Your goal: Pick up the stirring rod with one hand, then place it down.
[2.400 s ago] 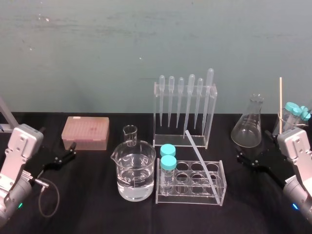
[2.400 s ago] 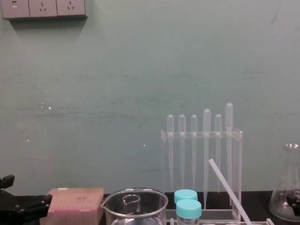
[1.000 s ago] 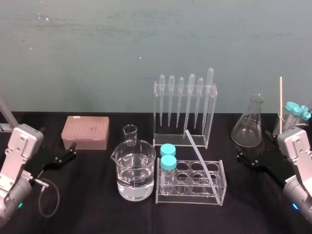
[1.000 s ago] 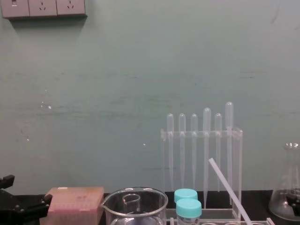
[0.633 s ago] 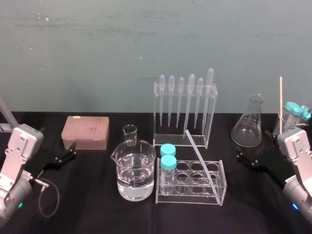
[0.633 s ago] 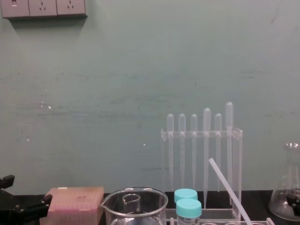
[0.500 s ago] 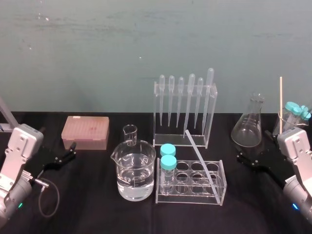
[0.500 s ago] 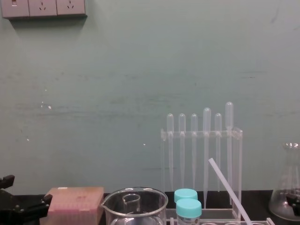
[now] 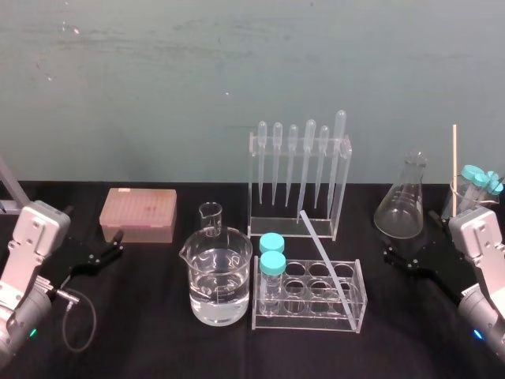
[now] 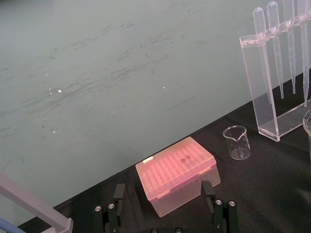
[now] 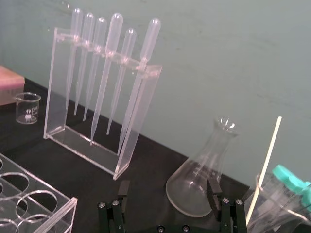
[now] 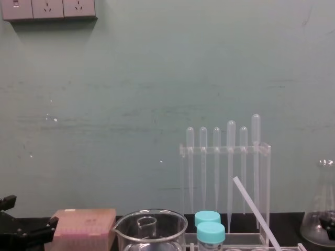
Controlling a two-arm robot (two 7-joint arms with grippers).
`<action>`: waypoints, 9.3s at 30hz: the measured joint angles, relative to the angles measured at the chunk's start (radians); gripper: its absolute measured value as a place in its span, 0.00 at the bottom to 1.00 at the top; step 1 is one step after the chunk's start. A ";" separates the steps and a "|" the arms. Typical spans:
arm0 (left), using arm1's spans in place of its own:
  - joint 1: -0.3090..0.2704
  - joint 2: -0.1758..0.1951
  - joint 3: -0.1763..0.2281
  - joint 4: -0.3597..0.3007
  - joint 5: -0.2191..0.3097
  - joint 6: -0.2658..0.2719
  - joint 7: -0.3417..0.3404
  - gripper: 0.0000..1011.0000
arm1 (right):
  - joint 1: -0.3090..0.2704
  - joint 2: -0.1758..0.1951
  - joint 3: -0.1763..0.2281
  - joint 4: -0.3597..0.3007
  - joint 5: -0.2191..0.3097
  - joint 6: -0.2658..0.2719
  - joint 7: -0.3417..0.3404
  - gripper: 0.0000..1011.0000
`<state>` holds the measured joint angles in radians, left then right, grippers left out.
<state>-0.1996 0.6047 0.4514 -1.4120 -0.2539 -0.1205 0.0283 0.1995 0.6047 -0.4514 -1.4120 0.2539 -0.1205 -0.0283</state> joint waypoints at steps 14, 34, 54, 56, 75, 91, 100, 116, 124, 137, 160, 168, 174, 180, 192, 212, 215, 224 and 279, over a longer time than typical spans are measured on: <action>0.000 0.000 0.000 0.000 0.000 0.000 0.000 0.99 | -0.034 0.002 0.034 -0.079 -0.152 -0.322 -0.035 0.99; 0.000 0.000 0.000 0.000 0.000 0.000 0.000 0.99 | 0.084 -0.037 -0.059 -0.024 0.171 -0.090 0.408 0.99; 0.000 0.000 0.000 0.000 0.000 0.000 0.000 0.99 | 0.119 -0.063 -0.061 0.015 0.209 0.071 0.478 0.99; 0.000 0.000 0.000 0.000 0.000 0.000 0.000 0.99 | 0.119 -0.063 -0.061 0.015 0.208 0.070 0.479 0.99; 0.000 0.000 0.000 0.000 0.000 0.000 0.000 0.99 | 0.118 -0.061 -0.061 0.015 0.208 0.066 0.478 0.66; 0.000 0.000 0.000 0.000 0.000 0.000 0.000 0.99 | 0.118 -0.061 -0.061 0.014 0.208 0.064 0.478 0.14; 0.000 0.000 0.000 0.000 0.000 0.000 0.000 0.99 | 0.118 -0.061 -0.061 0.014 0.208 0.064 0.478 0.07; 0.000 0.000 0.000 0.000 0.000 0.000 0.000 0.99 | 0.118 -0.062 -0.060 0.014 0.207 0.064 0.478 0.07; 0.000 0.000 0.000 0.000 0.000 0.000 0.000 0.99 | 0.082 -0.084 0.013 -0.011 0.230 -0.047 0.488 0.07; 0.000 0.000 0.000 0.000 0.000 0.000 0.000 0.99 | 0.102 -0.121 0.078 -0.028 0.240 -0.176 0.548 0.07; 0.000 0.000 0.000 0.000 0.000 0.000 0.000 0.99 | 0.028 -0.125 0.187 0.030 0.292 -0.262 0.613 0.07; 0.000 0.000 0.000 0.000 0.000 0.000 0.000 0.99 | 0.030 -0.125 0.185 0.028 0.291 -0.264 0.613 0.07; 0.000 0.000 0.000 0.000 0.000 0.000 0.000 0.99 | 0.031 -0.125 0.184 0.028 0.290 -0.266 0.612 0.07; 0.000 0.000 0.000 0.000 0.000 0.000 0.000 0.99 | 0.031 -0.124 0.183 0.027 0.289 -0.267 0.612 0.07; 0.000 0.000 0.000 0.000 0.000 0.000 0.000 0.99 | 0.032 -0.124 0.182 0.026 0.288 -0.269 0.612 0.07; 0.000 0.000 0.000 0.000 0.000 0.000 0.000 0.99 | 0.032 -0.124 0.182 0.026 0.288 -0.269 0.612 0.07; 0.000 0.000 0.000 0.000 0.000 0.000 0.000 0.99 | 0.032 -0.124 0.182 0.026 0.288 -0.269 0.612 0.07; 0.000 0.000 0.000 0.000 0.000 0.000 0.000 0.99 | 0.032 -0.124 0.182 0.026 0.288 -0.269 0.612 0.07; 0.000 0.000 0.000 0.000 0.000 0.000 0.000 0.99 | 0.032 -0.124 0.182 0.026 0.288 -0.269 0.612 0.07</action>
<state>-0.1995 0.6047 0.4514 -1.4120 -0.2539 -0.1205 0.0283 0.2316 0.4802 -0.2696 -1.3856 0.5421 -0.3894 0.5839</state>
